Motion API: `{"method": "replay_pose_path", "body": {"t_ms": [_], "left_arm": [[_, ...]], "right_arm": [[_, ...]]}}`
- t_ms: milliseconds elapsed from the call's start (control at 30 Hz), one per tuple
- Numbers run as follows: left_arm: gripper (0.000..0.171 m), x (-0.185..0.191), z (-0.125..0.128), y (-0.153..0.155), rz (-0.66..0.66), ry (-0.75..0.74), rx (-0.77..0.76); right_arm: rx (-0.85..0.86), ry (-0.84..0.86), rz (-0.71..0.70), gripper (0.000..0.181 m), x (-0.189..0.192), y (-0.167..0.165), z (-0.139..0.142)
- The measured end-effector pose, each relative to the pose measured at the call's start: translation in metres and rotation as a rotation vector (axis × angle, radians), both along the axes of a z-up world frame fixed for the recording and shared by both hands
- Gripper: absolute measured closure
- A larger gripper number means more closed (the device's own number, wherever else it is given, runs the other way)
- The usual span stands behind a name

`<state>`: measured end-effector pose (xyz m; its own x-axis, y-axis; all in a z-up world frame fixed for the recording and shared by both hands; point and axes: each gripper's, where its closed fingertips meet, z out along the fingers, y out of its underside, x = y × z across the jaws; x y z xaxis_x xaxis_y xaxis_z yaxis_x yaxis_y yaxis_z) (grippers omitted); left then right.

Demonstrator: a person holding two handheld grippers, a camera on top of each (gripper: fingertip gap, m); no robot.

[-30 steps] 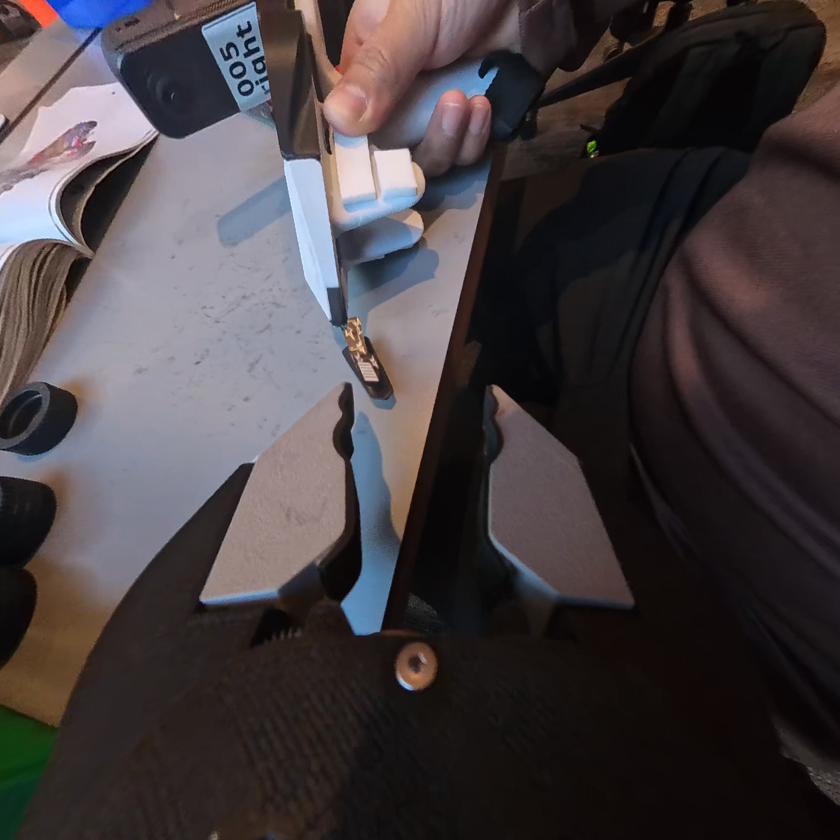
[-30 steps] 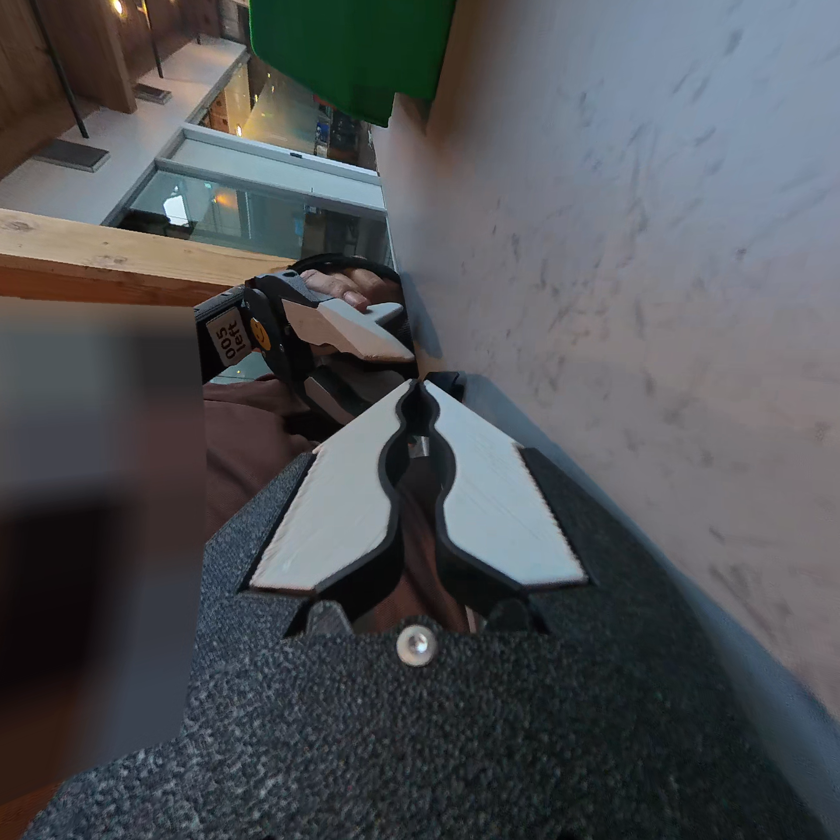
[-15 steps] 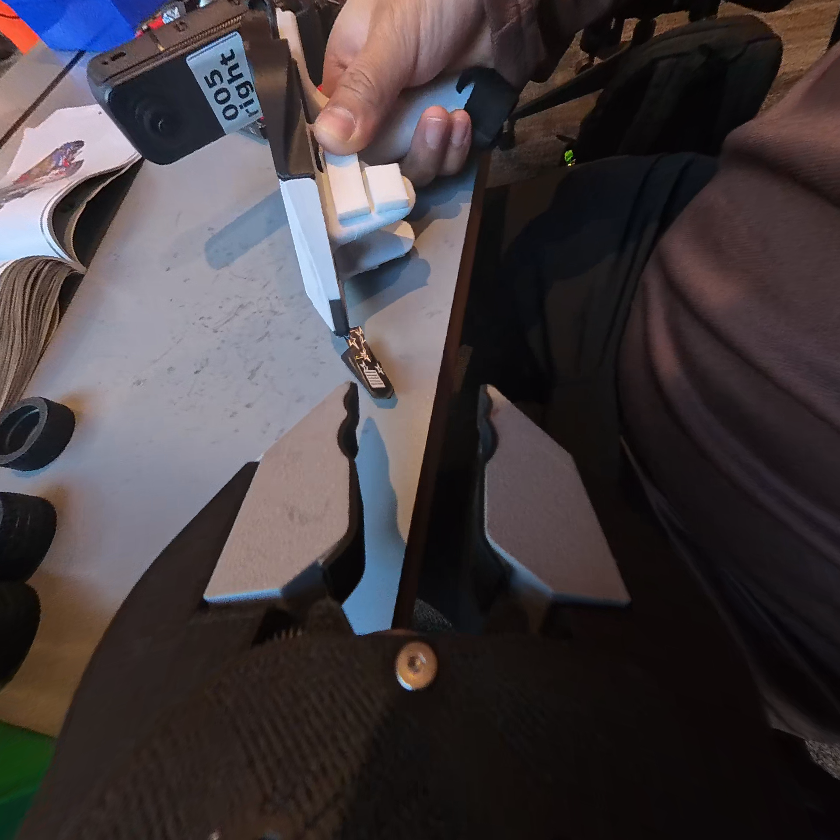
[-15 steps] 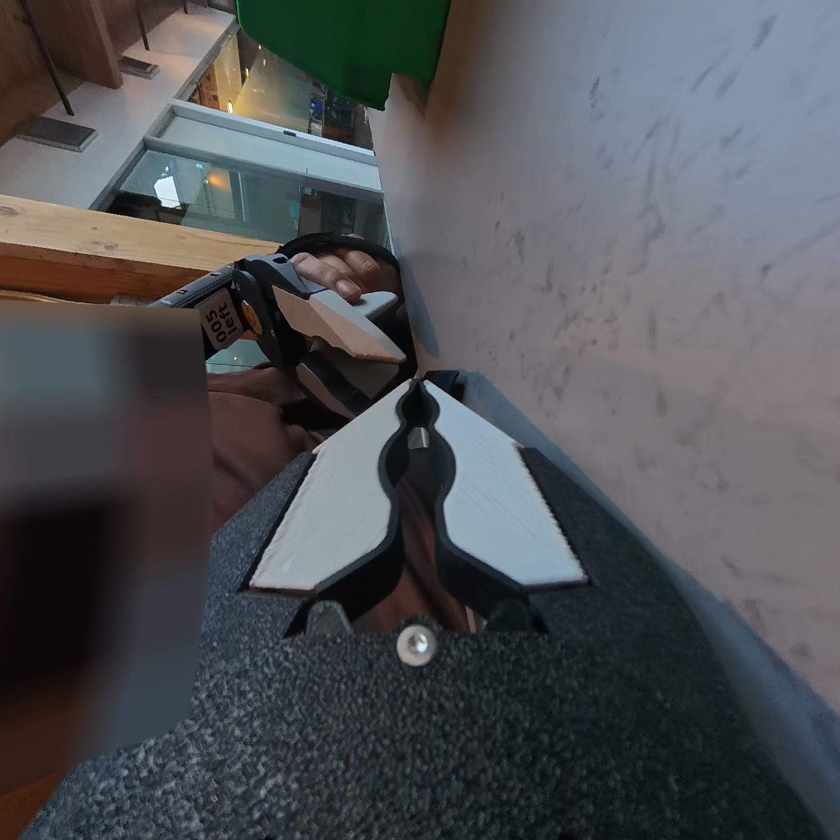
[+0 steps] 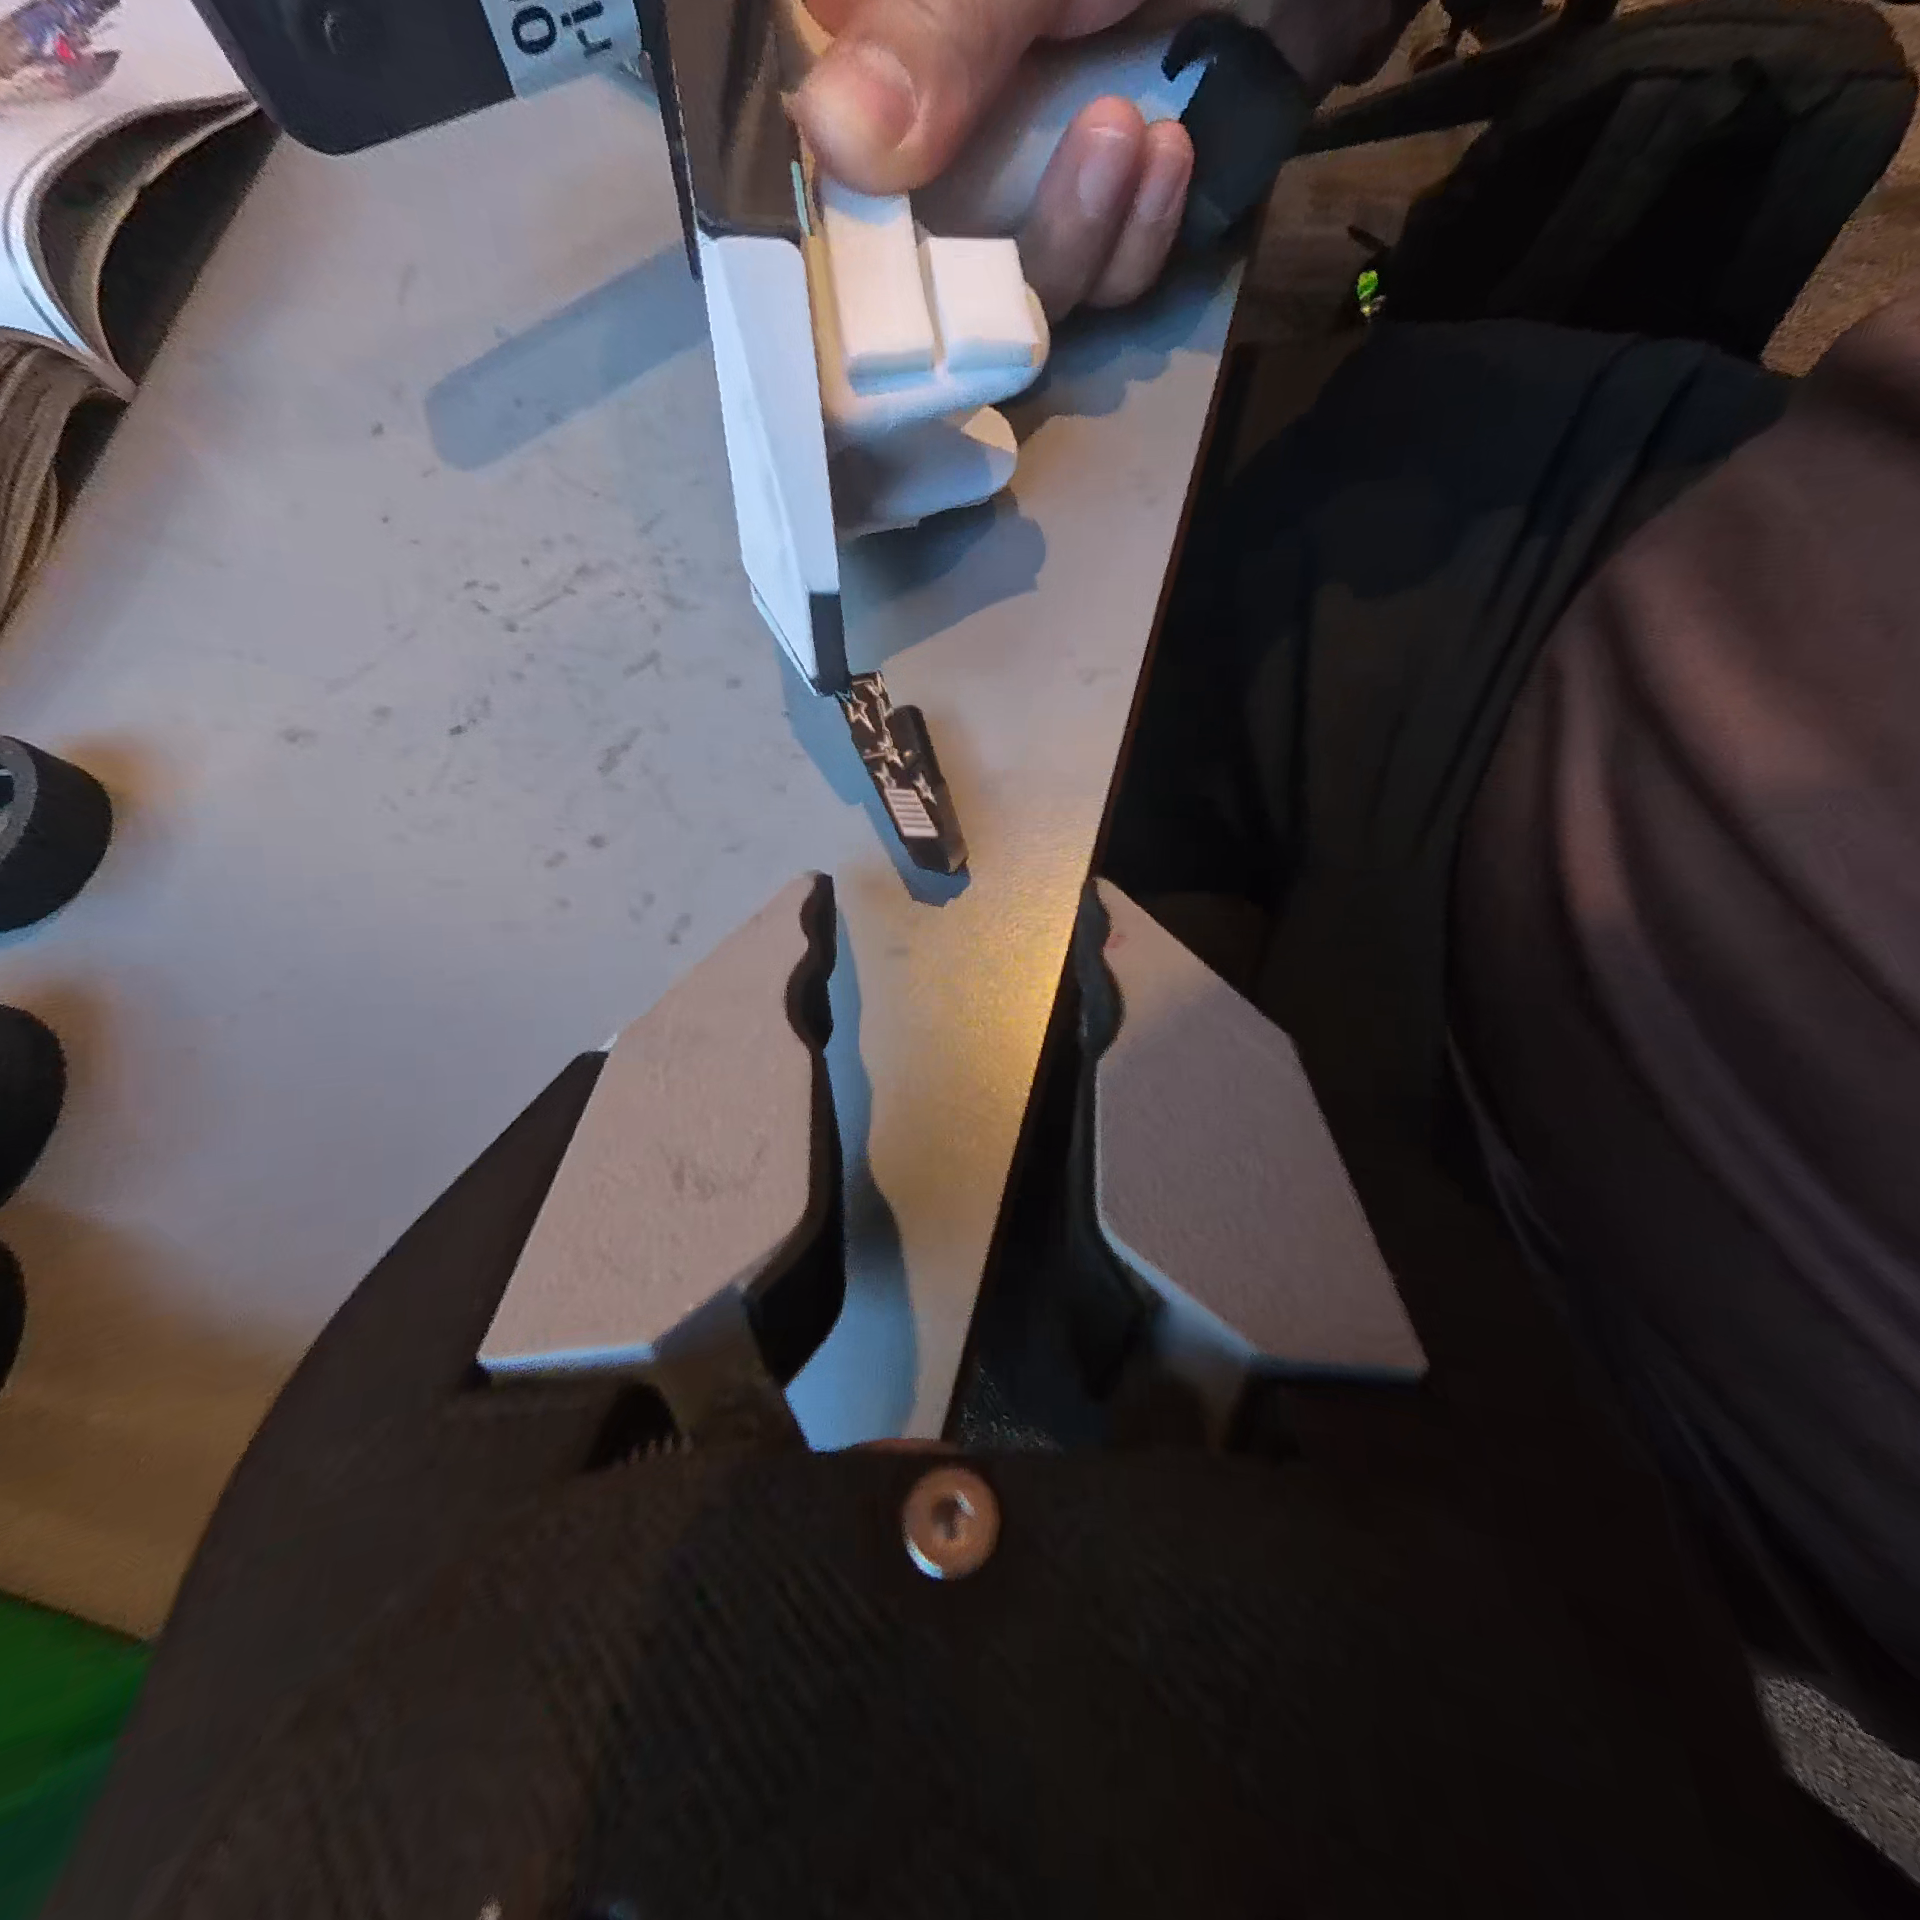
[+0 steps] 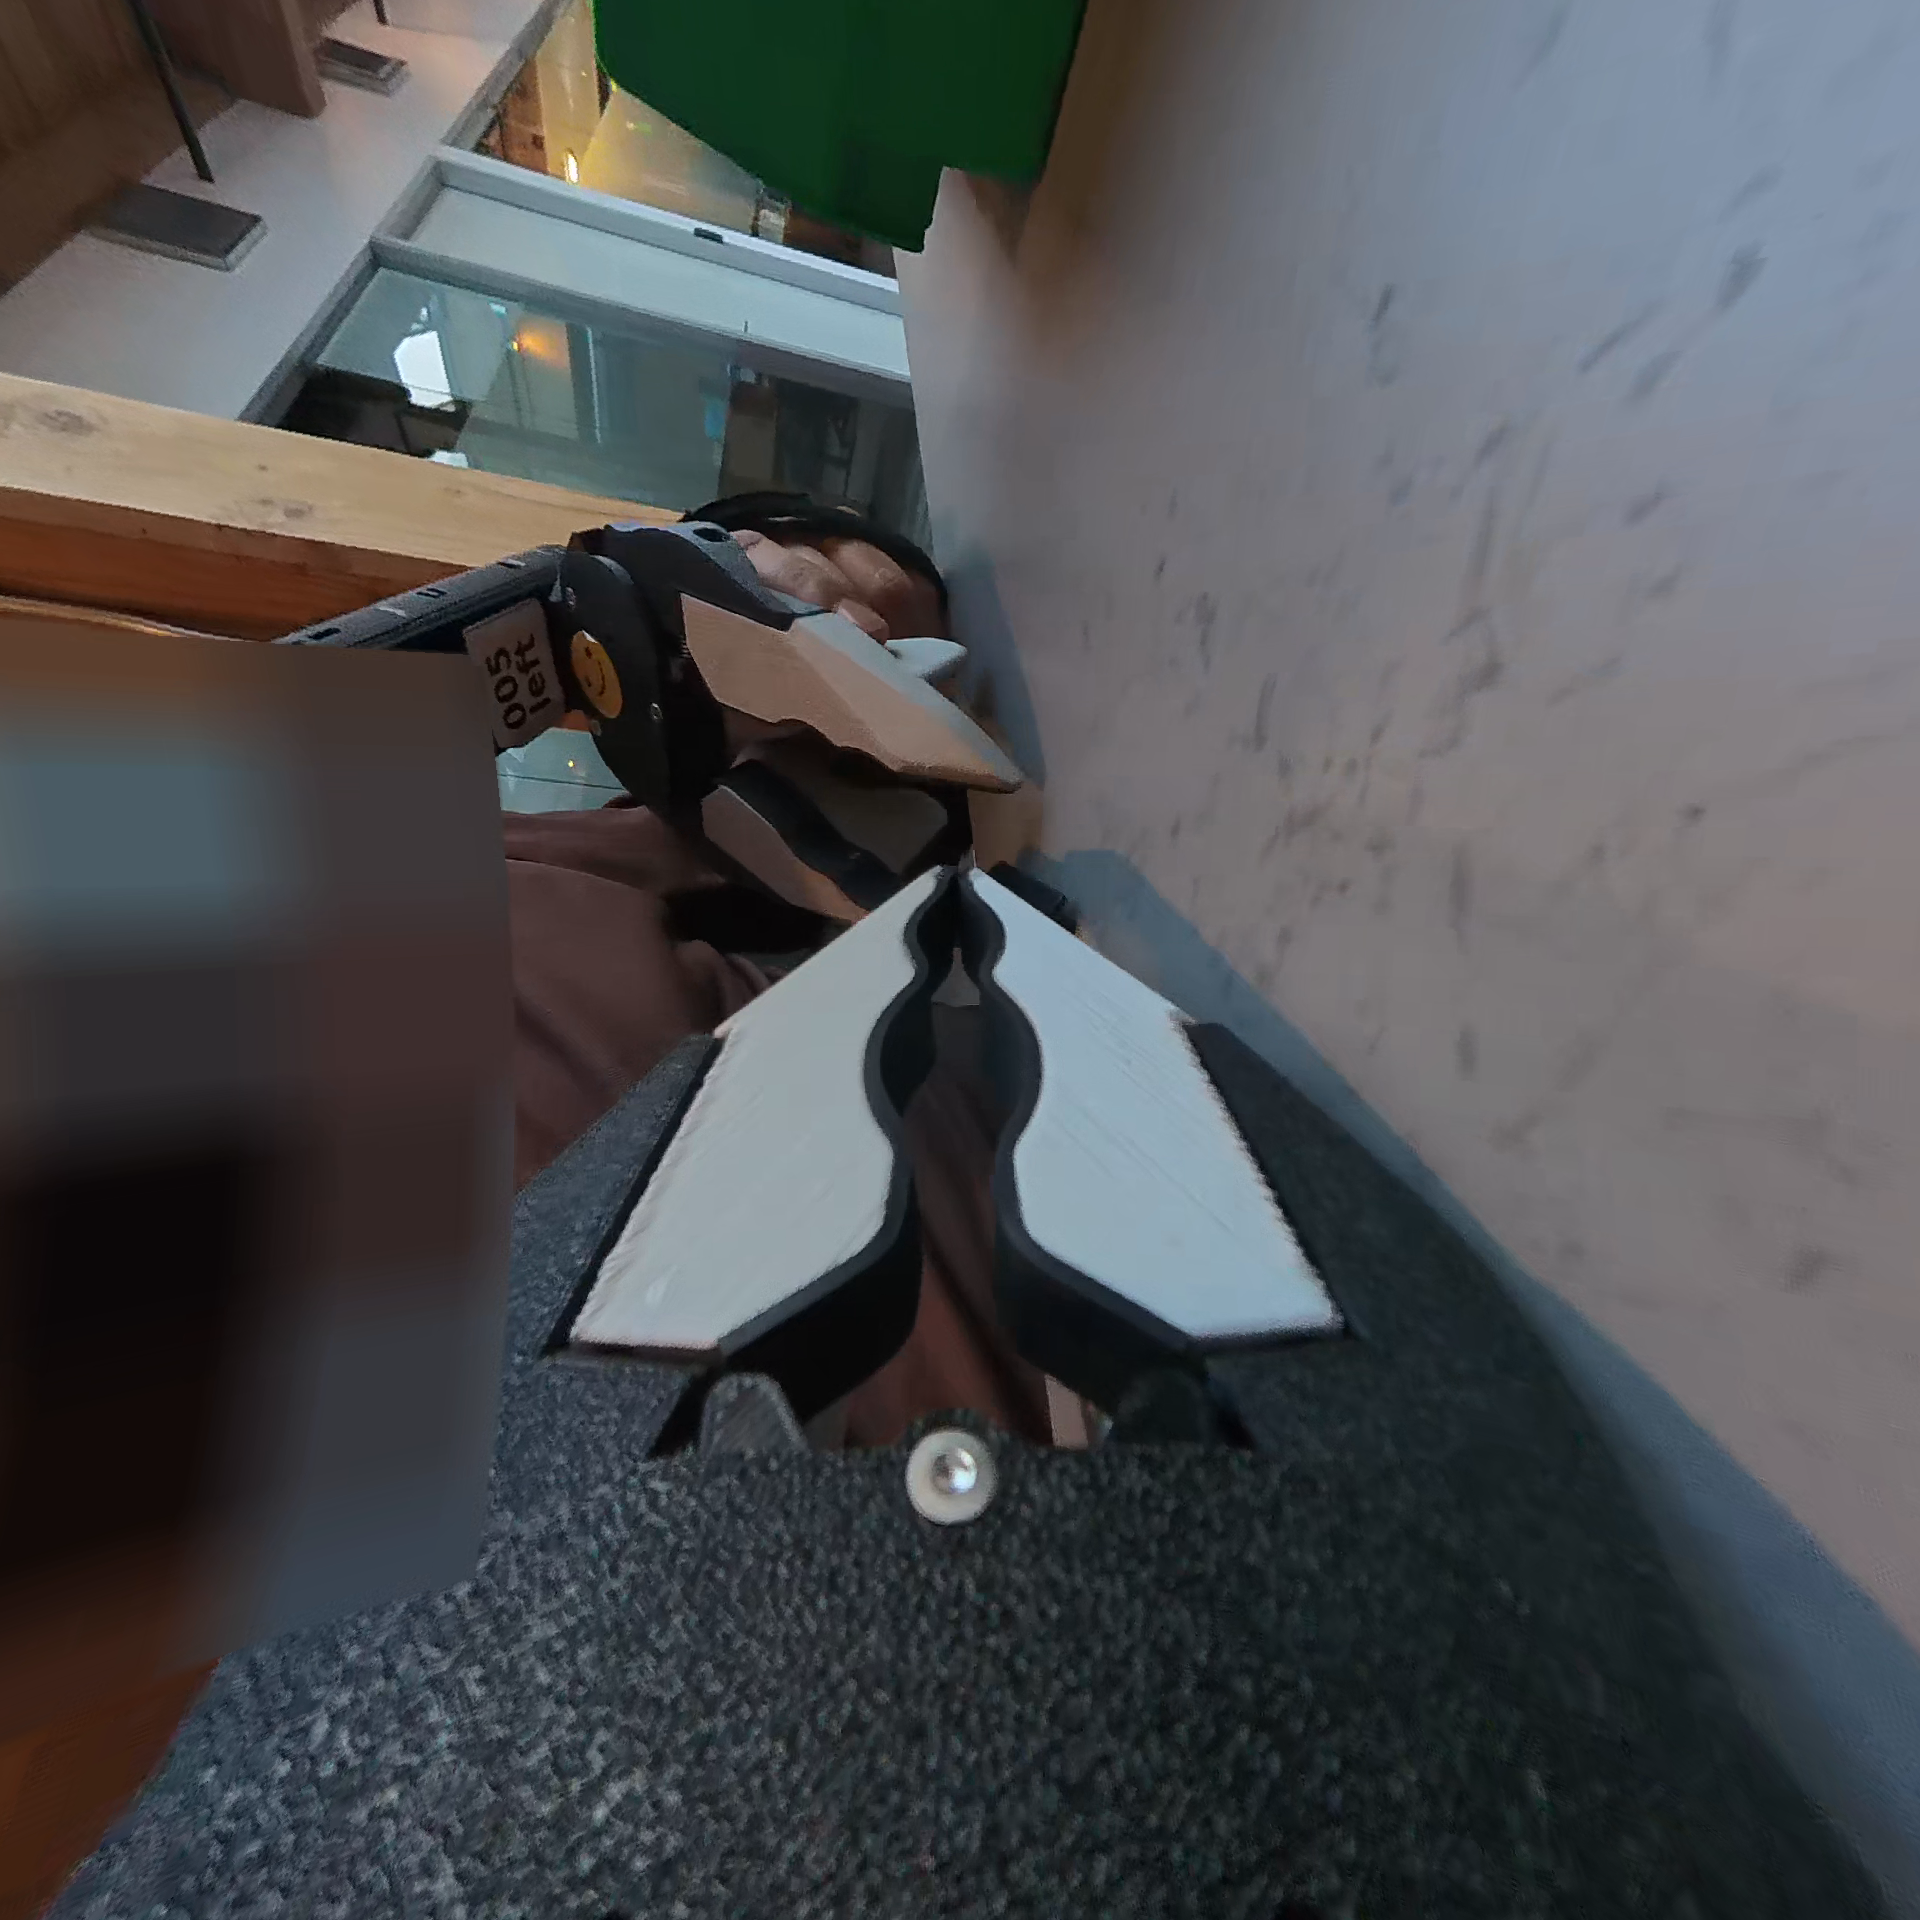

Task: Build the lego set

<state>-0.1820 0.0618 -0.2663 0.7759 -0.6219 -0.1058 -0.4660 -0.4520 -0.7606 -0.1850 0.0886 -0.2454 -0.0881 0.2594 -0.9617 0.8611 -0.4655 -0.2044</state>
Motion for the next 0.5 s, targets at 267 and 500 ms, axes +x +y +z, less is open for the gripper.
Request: {"method": "replay_pose_path", "body": {"t_ms": [267,500], "left_arm": [[0.132,0.0045,0.0019,-0.0022,-0.037,0.014,0.041],[0.132,0.0042,0.0051,-0.0021,-0.036,-0.002,0.059]], "right_arm": [[0.018,-0.01,0.014,0.181,0.0015,-0.0004,-0.0023],[0.024,-0.014,0.023,0.181,0.0019,-0.0009,-0.0031]]}}
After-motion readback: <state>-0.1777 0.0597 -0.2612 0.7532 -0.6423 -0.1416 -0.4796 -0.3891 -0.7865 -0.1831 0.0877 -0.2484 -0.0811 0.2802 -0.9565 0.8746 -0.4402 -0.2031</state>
